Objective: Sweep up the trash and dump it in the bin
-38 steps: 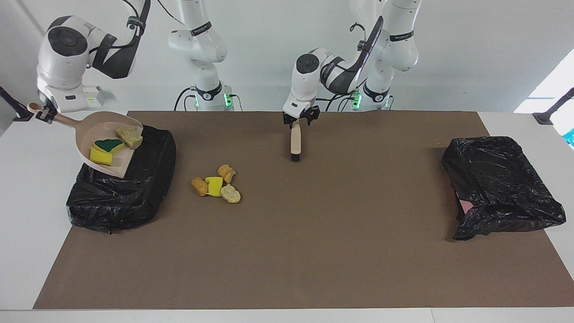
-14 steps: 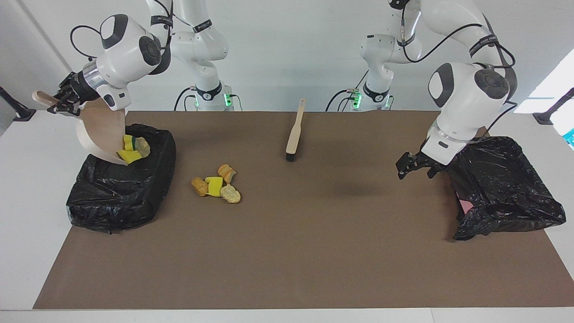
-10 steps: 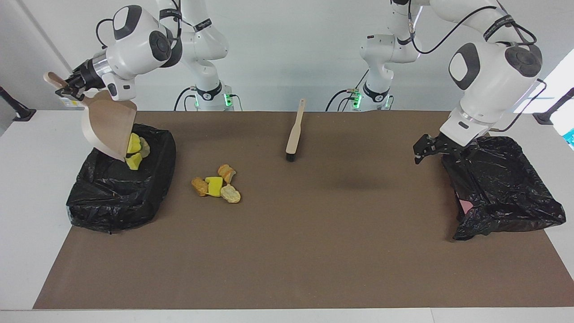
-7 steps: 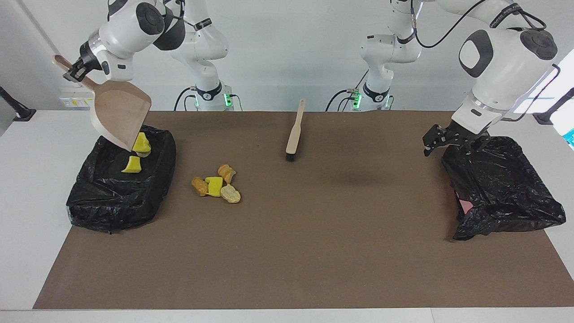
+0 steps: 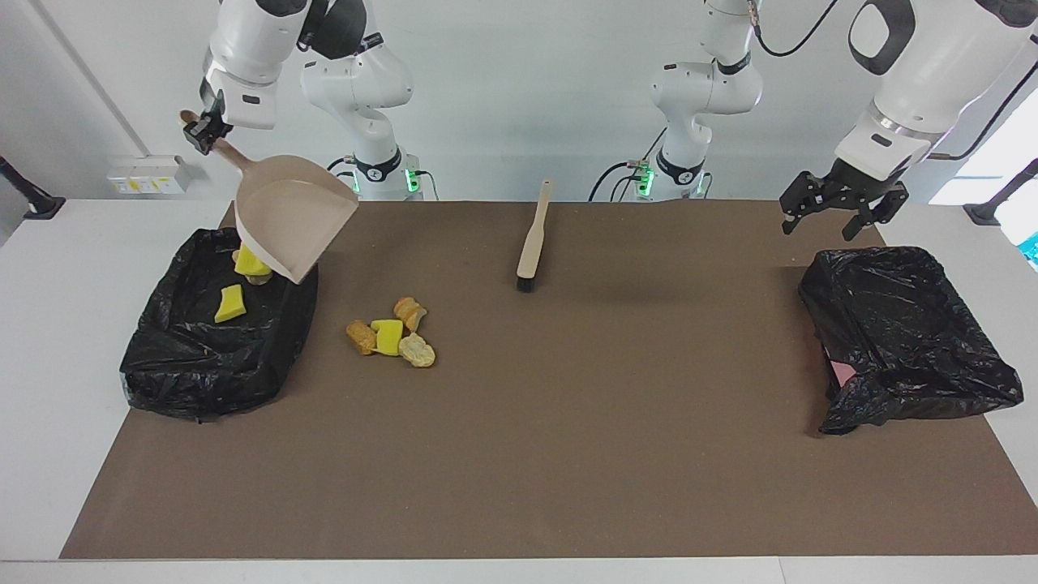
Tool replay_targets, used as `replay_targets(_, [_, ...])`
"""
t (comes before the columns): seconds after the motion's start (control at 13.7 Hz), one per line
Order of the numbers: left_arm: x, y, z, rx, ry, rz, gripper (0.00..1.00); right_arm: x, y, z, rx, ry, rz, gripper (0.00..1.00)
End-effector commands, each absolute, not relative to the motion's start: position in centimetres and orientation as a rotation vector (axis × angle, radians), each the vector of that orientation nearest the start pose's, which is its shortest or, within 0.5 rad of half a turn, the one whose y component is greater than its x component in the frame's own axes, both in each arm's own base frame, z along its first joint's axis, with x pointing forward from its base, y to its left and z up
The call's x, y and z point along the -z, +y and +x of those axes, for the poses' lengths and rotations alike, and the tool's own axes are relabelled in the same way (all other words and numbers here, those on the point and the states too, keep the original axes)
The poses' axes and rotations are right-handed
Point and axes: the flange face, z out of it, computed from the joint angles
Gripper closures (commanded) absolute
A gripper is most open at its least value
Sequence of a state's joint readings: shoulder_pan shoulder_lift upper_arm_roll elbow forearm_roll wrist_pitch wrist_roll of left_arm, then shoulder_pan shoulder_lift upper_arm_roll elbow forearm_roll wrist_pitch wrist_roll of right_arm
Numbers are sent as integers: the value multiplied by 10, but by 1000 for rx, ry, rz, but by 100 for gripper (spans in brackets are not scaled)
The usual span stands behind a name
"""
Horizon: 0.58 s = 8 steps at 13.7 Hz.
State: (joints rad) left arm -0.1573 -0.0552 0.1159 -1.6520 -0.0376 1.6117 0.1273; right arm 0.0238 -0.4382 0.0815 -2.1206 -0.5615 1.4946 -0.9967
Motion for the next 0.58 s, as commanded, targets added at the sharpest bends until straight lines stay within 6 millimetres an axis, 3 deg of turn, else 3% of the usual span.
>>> replay_targets(0.0, [-613, -21, 530, -9, 293, -3143, 0, -596, 11, 418, -508, -1518, -3114, 100])
replay_targets(0.15, [-614, -26, 527, -34, 308, -3140, 0, -584, 27, 438, -418, -1260, -3156, 100])
replay_targets(0.37, [-615, -30, 526, -41, 315, -3141, 0, -570, 90, 461, -294, -854, -3238, 100])
replay_targets(0.51, [-615, -22, 527, -41, 286, -3144, 0, -554, 129, 480, -273, -615, -3239, 100])
